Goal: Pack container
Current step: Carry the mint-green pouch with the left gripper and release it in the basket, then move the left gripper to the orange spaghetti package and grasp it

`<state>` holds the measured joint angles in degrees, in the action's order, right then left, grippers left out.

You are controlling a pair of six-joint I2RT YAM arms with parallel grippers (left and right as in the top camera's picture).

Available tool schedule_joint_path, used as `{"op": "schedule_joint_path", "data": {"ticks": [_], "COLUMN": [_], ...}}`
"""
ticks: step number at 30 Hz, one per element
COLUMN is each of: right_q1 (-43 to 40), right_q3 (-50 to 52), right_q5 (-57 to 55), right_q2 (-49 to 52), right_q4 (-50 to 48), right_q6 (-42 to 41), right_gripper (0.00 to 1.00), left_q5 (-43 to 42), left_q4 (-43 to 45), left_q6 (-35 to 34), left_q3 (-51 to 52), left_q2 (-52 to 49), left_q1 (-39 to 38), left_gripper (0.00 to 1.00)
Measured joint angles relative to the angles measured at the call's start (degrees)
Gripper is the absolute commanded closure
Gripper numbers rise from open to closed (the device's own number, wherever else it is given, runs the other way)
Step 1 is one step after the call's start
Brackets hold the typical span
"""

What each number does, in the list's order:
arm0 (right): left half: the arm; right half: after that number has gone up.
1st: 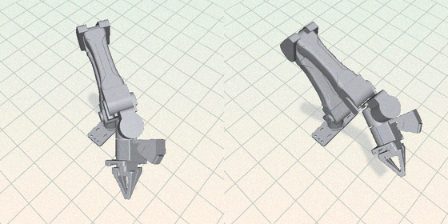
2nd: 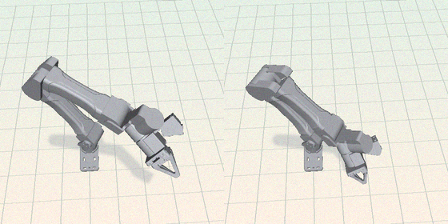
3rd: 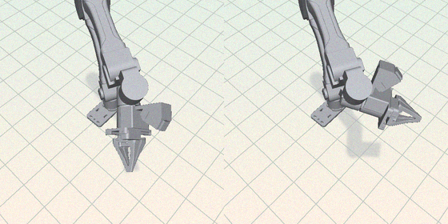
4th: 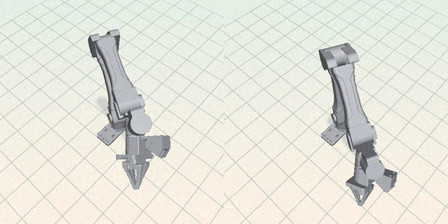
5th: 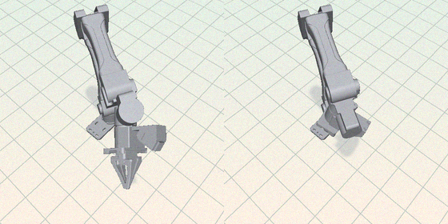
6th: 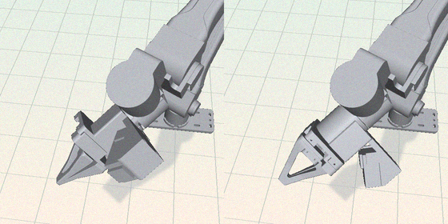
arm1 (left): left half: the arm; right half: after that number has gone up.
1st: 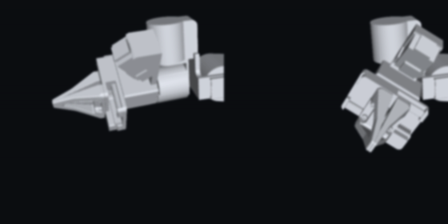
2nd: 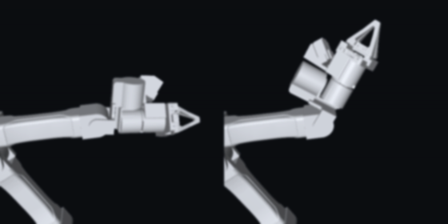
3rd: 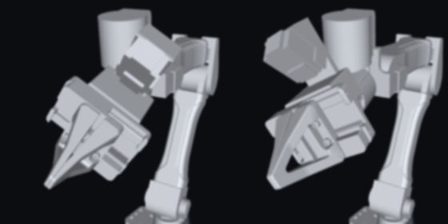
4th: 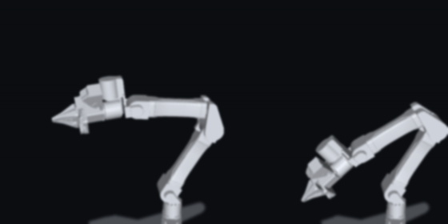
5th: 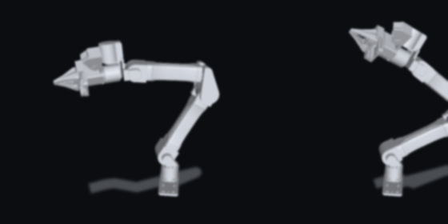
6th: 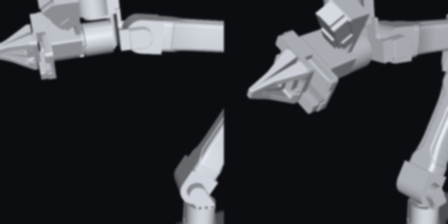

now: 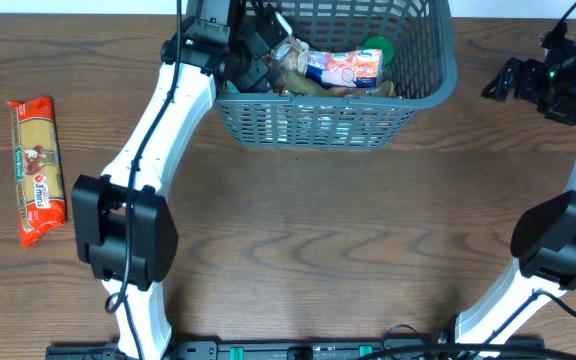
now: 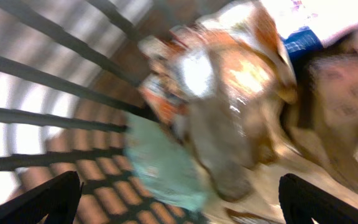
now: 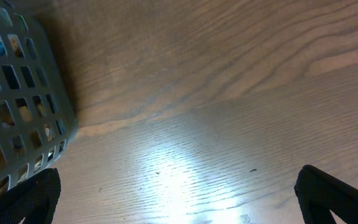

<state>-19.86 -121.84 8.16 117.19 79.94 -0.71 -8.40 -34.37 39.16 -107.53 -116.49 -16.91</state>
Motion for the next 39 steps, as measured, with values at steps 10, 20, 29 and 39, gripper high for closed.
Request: {"op": "schedule_joint_path", "data": {"ticks": [10,20,29,39], "right_q1": [0.0,0.0,0.0,0.0], "right_q3": [0.0,0.0,0.0,0.0], "right_q5": [0.0,0.0,0.0,0.0], "right_q2": [0.0,0.0,0.0,0.0], "right_q4": [0.0,0.0,0.0,0.0], "right_q6": [1.2,1.3,1.4,1.4], "right_gripper": [0.01,0.01,0.01,0.01], "left_q5": [14.8,22.0,11.4,6.4], "left_q4": [4.8,-20.8,-31.9,-28.9], "left_q6": [3.8,-19.7,-30.8,-32.5], "left_q3": [-7.1,-8.1,-8.1,-8.1], "left_q2": [9.8,21.9,22.2,5.4], "left_q1": [1.7,18.3,41.8,47.5], "left_gripper": [0.02,0.01,0.01,0.01]}}
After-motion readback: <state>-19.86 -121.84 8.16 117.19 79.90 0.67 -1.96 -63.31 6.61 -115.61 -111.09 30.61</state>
